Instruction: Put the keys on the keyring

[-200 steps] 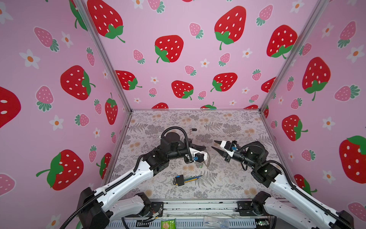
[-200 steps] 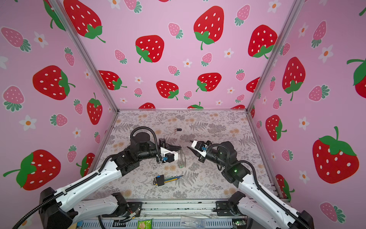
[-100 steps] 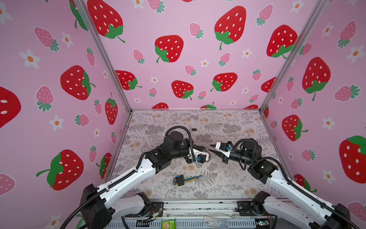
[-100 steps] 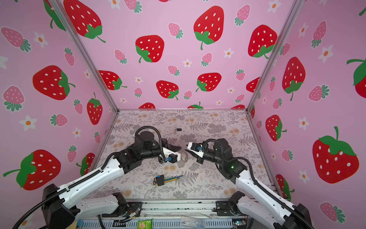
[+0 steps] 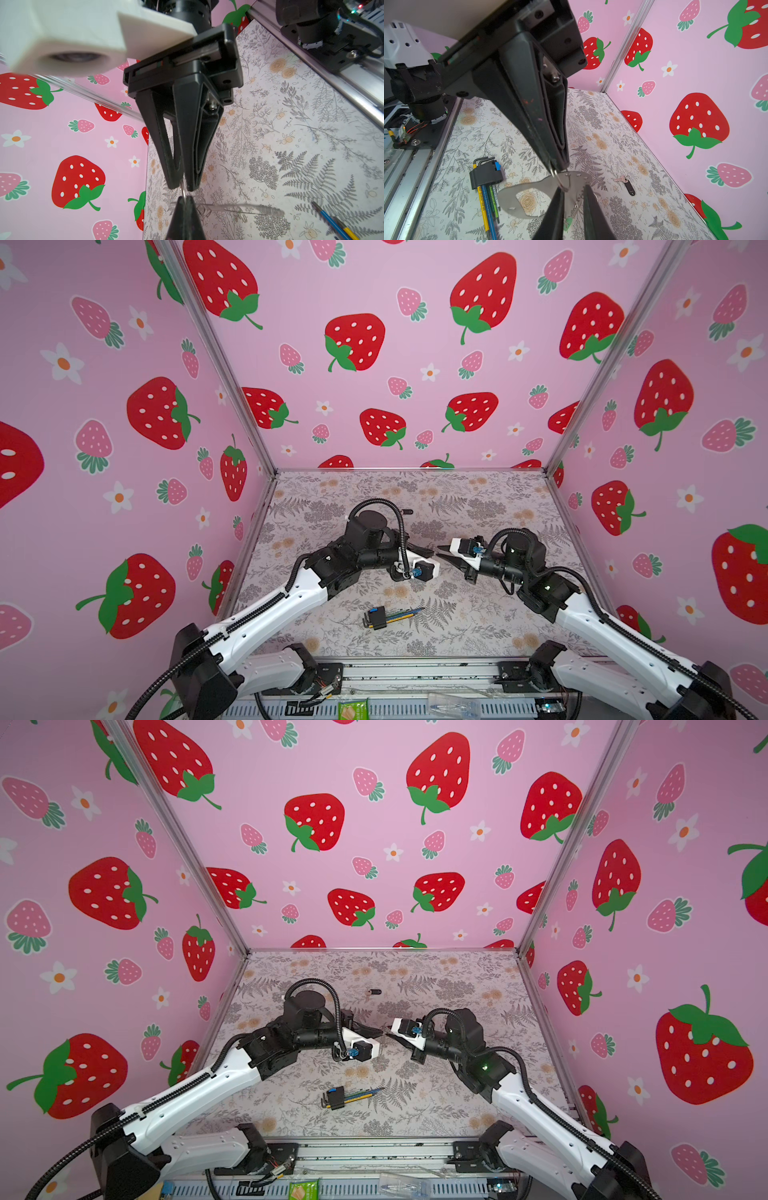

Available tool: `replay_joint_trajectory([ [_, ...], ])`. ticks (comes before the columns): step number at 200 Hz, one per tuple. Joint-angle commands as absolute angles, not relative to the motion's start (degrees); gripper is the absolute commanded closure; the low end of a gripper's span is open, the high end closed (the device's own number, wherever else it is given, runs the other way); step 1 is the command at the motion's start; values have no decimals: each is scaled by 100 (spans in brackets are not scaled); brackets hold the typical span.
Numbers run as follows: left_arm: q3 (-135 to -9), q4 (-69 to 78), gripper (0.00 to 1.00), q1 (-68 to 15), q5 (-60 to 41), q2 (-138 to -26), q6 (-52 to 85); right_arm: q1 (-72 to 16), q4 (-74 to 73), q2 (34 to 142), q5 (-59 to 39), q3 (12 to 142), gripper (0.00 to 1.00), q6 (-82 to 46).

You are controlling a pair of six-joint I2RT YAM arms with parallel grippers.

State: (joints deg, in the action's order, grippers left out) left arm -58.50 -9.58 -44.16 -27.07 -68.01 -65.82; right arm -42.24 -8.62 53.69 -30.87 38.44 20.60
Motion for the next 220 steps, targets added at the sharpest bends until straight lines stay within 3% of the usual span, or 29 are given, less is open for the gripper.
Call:
replay_joint_trajectory([
  [1, -6192, -1156, 100, -4438, -2962, -6844, -6649, -4237, -967, 5344, -3270, 3999, 81, 2030],
  [63, -6317, -1373, 100, -4442, -3023, -6951, -6645, -4256, -967, 5326, -3363, 4003, 84, 1995],
  [135, -6530, -1619, 100, -4363, -3093, -7102, -6348, -4280, -1040, 5326, -3319, 3934, 94, 1895],
  [146, -6501, -1475, 86, -4274, -3137, -7085, -6111, -4279, -1120, 5298, -3284, 3882, 95, 1822],
  [159, -6382, -1228, 80, -4070, -3352, -7005, -5748, -4279, -1347, 5265, -3203, 3767, 95, 1640],
  [192, -5451, 401, 77, -3327, -4214, -6555, -4279, -4272, -1903, 5350, -3372, 3659, 96, 1126],
  [220, -5104, 852, 77, -3208, -4514, -6430, -3778, -4271, -2191, 5516, -3526, 3682, 96, 884],
])
